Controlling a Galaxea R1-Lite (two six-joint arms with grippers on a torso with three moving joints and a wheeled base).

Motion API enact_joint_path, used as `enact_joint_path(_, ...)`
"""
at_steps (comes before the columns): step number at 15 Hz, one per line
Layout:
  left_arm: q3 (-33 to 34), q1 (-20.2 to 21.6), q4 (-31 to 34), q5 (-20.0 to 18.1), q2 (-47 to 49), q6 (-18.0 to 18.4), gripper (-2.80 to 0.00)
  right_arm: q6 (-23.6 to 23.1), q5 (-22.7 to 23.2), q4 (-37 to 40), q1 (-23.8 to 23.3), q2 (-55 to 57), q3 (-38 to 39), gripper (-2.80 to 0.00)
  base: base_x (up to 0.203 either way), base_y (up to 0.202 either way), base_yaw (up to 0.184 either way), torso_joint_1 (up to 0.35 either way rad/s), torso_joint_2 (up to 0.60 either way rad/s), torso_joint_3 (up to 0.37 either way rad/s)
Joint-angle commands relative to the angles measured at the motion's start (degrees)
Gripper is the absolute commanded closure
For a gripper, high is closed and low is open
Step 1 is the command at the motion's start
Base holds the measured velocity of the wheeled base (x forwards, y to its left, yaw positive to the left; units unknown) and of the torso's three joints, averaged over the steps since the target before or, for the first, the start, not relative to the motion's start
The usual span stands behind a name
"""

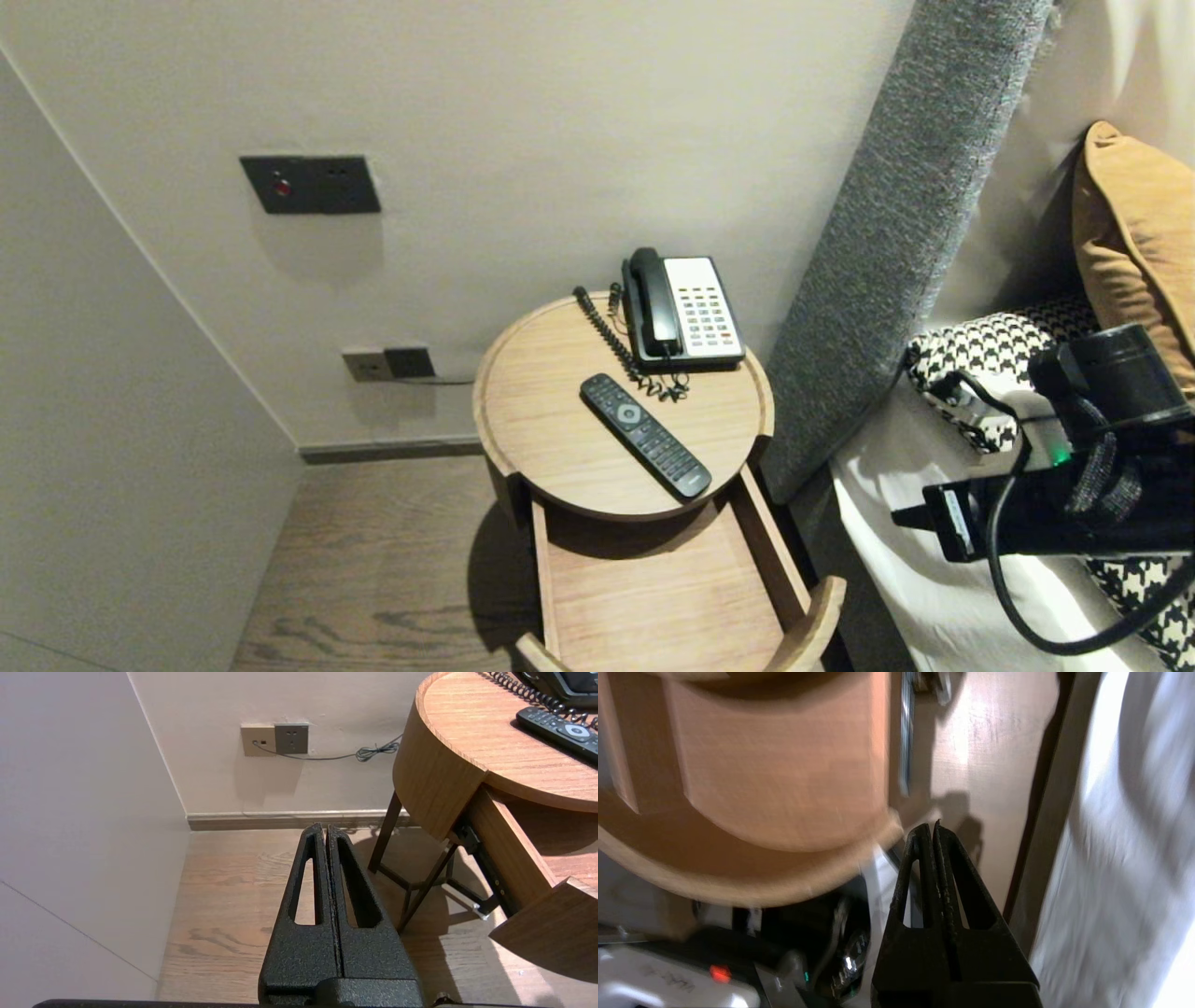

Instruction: Close the nightstand drawer

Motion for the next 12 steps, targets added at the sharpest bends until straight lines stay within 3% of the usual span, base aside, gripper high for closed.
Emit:
enact_joint_path(1,0.0,0.0,0.0,0.0,0.0,0.0,0.0,-0.2,0.2,-0.9,-0.9,-2.8,6.8,0.0,0.0,0.0,0.0,0.0,0.0,0.0)
enact_joint_path(5,0.0,0.0,0.0,0.0,0.0,0.0,0.0,-0.3,0.2,-8.5,-0.4,-3.0,16.0,0.0,0.0,0.0,0.0,0.0,0.0,0.0)
enact_joint_path(12,0.0,0.0,0.0,0.0,0.0,0.0,0.0,-0.2,0.4,-14.0,2.1,2.6,19.8,0.0,0.0,0.0,0.0,0.0,0.0,0.0)
